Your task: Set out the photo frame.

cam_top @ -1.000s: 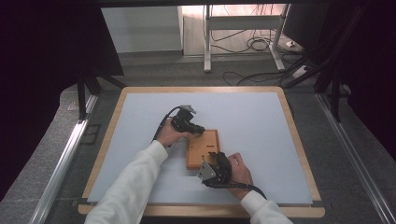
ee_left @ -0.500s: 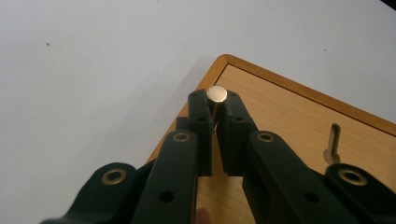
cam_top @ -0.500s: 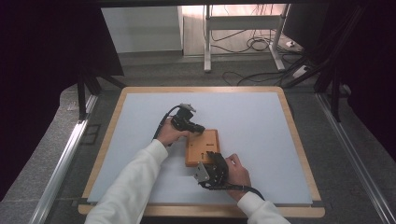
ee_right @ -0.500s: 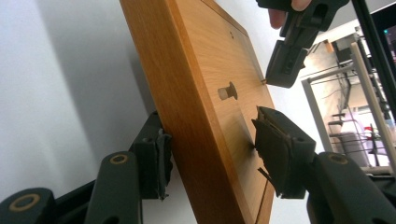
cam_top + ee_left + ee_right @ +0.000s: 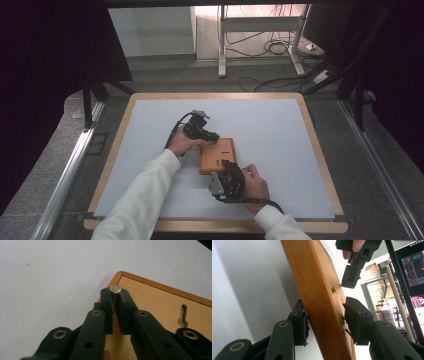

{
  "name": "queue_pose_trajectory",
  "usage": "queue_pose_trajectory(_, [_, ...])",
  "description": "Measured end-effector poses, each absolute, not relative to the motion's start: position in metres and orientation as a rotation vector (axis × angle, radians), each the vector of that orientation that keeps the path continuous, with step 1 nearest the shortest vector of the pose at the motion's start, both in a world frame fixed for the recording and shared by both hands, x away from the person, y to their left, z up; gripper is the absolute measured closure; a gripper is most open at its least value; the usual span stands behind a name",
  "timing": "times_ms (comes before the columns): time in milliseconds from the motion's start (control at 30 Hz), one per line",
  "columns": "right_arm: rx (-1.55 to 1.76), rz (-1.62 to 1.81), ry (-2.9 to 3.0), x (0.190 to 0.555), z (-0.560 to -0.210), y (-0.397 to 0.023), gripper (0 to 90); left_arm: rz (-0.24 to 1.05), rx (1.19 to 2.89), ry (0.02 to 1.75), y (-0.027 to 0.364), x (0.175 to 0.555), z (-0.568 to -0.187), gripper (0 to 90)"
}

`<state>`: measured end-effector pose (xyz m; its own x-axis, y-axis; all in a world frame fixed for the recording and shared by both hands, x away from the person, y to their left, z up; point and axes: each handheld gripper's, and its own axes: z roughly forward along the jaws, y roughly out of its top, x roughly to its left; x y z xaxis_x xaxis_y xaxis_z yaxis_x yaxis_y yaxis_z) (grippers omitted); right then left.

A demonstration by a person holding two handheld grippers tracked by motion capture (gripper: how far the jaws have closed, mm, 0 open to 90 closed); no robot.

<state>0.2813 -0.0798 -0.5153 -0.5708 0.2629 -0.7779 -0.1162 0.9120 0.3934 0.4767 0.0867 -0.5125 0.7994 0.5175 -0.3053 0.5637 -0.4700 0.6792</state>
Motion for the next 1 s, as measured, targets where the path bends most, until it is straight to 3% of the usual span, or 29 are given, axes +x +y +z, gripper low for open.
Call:
queue_pose_trajectory(200, [0.107,0.508,2.113,0.286,-0.507,-0.079,59.1,-0.034,2.142,0.809,0.089,0.476,-0.508,61.8])
queue_pose_trajectory(400, [0.143,0.531,2.151,0.293,-0.496,-0.08,59.4,0.038,2.01,0.856,0.113,0.474,-0.493,43.6])
queue_pose_trajectory(633, [0.145,0.548,2.196,0.303,-0.483,-0.082,59.7,0.1,1.908,0.862,0.151,0.457,-0.48,39.1])
queue_pose_trajectory(1000, [0.193,0.633,2.275,0.327,-0.458,-0.084,61.5,0.191,2.0,0.829,0.178,0.417,-0.504,38.3])
